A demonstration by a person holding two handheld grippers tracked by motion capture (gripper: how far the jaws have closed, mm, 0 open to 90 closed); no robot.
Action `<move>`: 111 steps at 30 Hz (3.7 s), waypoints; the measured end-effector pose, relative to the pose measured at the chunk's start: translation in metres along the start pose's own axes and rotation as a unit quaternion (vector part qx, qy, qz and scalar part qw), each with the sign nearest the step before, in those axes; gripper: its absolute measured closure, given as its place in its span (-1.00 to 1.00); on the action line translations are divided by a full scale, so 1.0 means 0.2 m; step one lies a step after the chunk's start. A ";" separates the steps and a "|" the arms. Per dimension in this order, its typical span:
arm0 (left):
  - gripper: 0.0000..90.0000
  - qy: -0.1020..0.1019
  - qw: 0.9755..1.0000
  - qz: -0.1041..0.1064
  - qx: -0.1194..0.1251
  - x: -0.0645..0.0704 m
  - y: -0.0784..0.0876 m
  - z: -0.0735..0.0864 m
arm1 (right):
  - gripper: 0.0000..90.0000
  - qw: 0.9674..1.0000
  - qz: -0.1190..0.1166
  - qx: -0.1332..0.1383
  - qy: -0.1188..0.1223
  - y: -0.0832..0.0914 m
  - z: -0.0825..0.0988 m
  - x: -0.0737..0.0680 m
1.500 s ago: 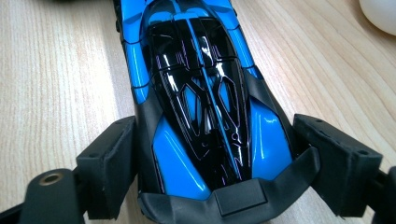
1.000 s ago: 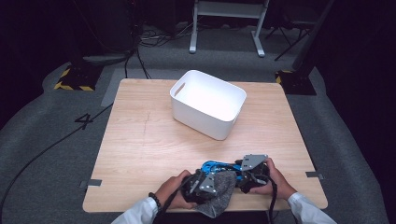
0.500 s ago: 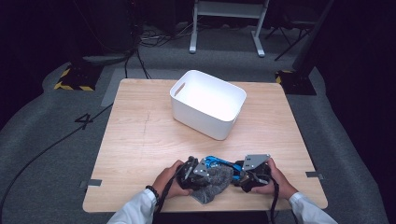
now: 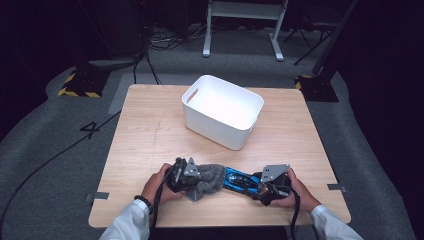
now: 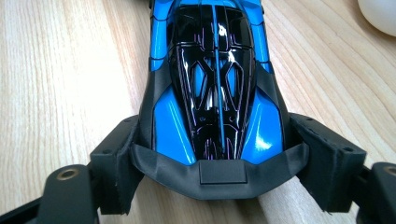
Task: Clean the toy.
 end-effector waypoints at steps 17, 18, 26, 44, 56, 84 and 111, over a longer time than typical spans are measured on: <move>0.18 0.065 0.997 0.002 0.032 -0.05 0.12 0.17 | -0.47 1.000 -0.010 -0.010 0.002 0.05 0.05 0.02; 0.10 0.067 0.997 0.006 0.034 -0.05 0.12 0.17 | -0.47 1.000 -0.010 -0.011 0.002 0.05 0.05 0.02; -0.27 0.067 0.997 0.024 0.036 0.00 0.09 0.14 | -0.55 1.000 -0.012 0.009 -0.010 0.09 0.00 0.03; -0.60 0.061 0.996 0.009 0.066 0.00 0.03 0.14 | -0.52 1.000 -0.012 0.012 0.002 0.03 -0.22 -0.02; -0.61 0.055 0.996 0.017 0.073 -0.01 0.03 0.14 | -0.53 0.999 -0.032 -0.030 -0.011 -0.10 -0.31 -0.01; -0.61 0.053 0.996 0.017 0.075 -0.01 0.02 0.14 | -0.46 0.993 -0.031 -0.111 0.001 -0.31 -0.38 -0.03; -0.61 0.058 0.996 0.013 0.072 -0.01 0.02 0.13 | -0.41 0.998 -0.019 0.054 -0.021 0.02 -0.47 -0.01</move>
Point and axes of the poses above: each handheld gripper's, and its own axes: y roughly backward along the jaws, z roughly out of its underside, x roughly to its right, the point moved 8 cm from there along -y, roughly forward along the jaws, and after that the axes turned 5 degrees about z, right-handed, at the moved point
